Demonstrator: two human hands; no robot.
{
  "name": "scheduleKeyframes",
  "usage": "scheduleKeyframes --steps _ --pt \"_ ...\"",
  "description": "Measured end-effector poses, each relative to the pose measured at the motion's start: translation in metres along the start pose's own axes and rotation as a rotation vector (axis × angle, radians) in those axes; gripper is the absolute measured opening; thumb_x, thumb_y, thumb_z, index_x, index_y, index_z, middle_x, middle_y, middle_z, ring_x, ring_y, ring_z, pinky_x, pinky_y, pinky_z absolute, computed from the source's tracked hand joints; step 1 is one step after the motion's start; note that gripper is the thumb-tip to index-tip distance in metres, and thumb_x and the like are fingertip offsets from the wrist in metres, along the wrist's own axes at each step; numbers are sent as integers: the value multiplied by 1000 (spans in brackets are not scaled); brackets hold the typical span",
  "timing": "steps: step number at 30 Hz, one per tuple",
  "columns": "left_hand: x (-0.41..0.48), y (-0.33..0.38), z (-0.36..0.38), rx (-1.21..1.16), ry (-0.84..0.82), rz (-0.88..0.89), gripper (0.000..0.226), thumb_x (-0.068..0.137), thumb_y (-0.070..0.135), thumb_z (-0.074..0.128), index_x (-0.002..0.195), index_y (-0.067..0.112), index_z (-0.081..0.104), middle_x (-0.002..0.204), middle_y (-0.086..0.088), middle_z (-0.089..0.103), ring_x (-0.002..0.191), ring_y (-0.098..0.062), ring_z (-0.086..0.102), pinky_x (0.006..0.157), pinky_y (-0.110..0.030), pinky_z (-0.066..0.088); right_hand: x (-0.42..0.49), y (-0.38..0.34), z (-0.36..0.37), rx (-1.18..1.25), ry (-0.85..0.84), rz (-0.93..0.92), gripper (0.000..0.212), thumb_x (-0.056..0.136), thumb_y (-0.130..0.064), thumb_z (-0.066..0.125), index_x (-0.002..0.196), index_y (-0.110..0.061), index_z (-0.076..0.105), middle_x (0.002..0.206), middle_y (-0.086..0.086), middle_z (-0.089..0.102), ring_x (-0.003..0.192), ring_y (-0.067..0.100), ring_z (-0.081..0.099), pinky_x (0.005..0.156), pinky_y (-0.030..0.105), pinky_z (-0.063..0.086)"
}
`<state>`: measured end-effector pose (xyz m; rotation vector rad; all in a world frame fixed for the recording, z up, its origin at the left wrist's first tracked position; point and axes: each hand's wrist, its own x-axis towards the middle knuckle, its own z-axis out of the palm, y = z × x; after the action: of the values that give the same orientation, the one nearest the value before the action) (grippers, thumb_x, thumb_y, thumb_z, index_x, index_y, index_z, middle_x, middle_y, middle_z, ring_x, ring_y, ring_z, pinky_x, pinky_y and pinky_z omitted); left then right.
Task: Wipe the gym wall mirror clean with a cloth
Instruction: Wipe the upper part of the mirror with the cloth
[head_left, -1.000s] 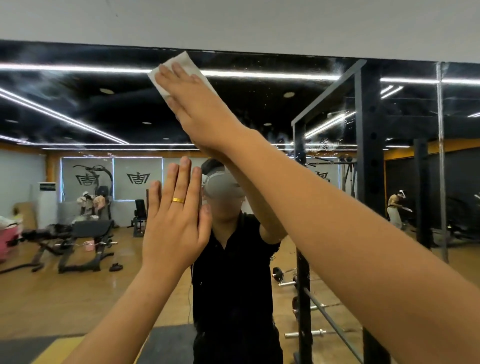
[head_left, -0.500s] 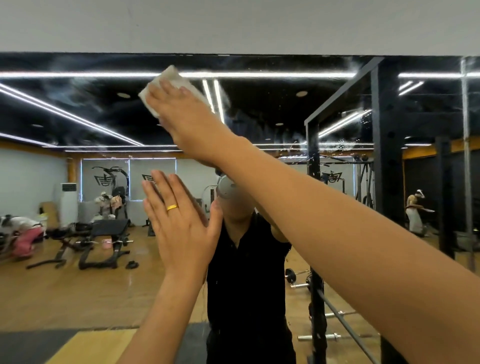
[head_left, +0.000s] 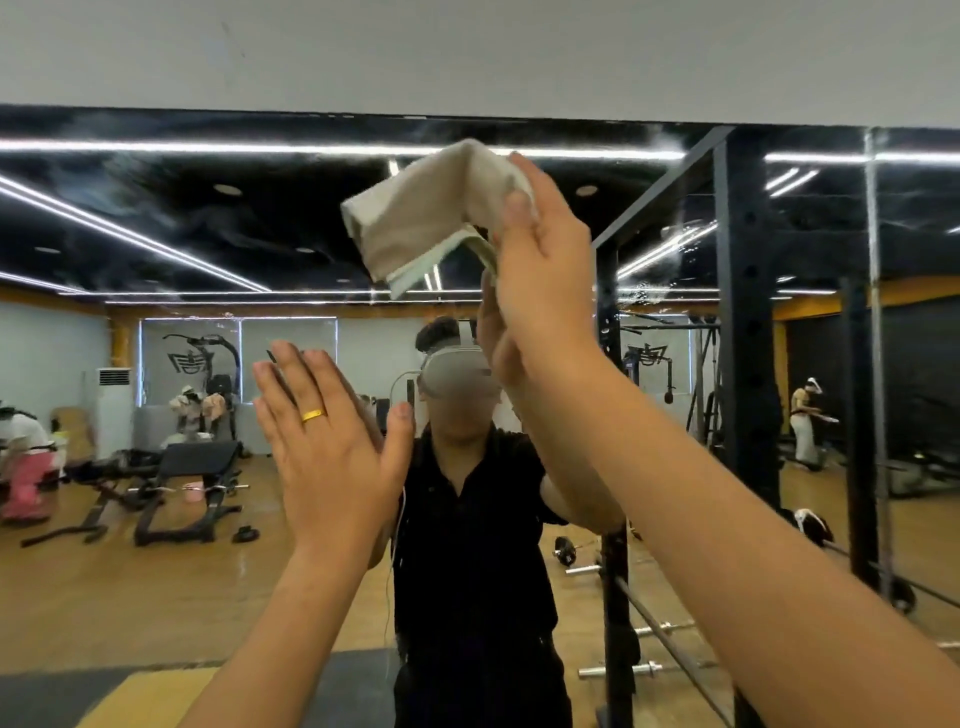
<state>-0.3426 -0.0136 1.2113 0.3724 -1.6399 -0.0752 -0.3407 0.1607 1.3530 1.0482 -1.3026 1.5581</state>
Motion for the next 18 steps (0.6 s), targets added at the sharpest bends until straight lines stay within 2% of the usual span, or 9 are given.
scheduleKeyframes --steps 2,4,7,9,12,13,14,16,18 --pt "0 0 0 -5 8 6 91 102 64 24 164 3 -1 171 -21 -11 158 -38 -12 128 -51 -4 1 6 -44 30 188 61 38 112 -26 38 147 -22 51 110 -20 57 95 -11 60 84 18 57" --pt "0 0 0 -8 14 9 91 102 64 23 164 2 -1 171 -22 -9 158 -40 -9 128 -52 -2 5 16 -80 20 311 111 37 112 -25 39 146 -23 52 117 -15 57 96 -13 60 78 14 56" --pt "0 2 1 -17 14 13 90 102 64 24 164 2 0 171 -22 -8 158 -40 -8 128 -54 -1 13 33 -115 -55 423 162 39 112 -29 38 148 -23 50 132 -5 58 112 3 61 89 25 59" --pt "0 3 1 -22 14 12 89 102 62 26 164 1 1 171 -23 -8 158 -41 -8 128 -55 1 18 43 -125 -115 460 128 41 112 -29 37 151 -21 47 130 -9 57 114 5 61 94 29 58" --pt "-1 3 1 -18 18 10 89 103 60 27 163 0 2 170 -24 -7 158 -41 -8 128 -56 2 17 52 -116 -282 310 45 44 113 -29 34 156 -21 38 119 -21 50 102 -6 58 86 13 53" --pt "-1 3 1 -18 18 10 89 103 60 27 163 0 2 170 -24 -7 158 -41 -8 128 -56 2 16 56 -109 -351 220 23 45 113 -28 34 158 -19 36 125 -17 51 105 -5 57 89 11 51" --pt "-1 3 1 -18 18 10 89 102 60 27 163 0 2 171 -24 -8 158 -41 -8 128 -56 1 14 62 -100 -436 132 -8 48 113 -28 34 159 -16 33 138 -7 52 120 1 55 102 14 46" --pt "-1 2 1 -15 19 10 89 102 60 27 163 0 2 171 -23 -8 158 -41 -8 128 -55 1 14 77 -88 -636 10 -94 56 112 -32 33 163 -12 20 168 7 25 156 17 18 129 35 15" --pt "-1 2 1 -13 20 13 89 102 60 28 163 1 1 171 -23 -8 158 -40 -8 128 -54 0 15 84 -87 -724 -10 -98 61 112 -37 33 165 -15 11 173 2 5 158 14 -6 127 33 -4"
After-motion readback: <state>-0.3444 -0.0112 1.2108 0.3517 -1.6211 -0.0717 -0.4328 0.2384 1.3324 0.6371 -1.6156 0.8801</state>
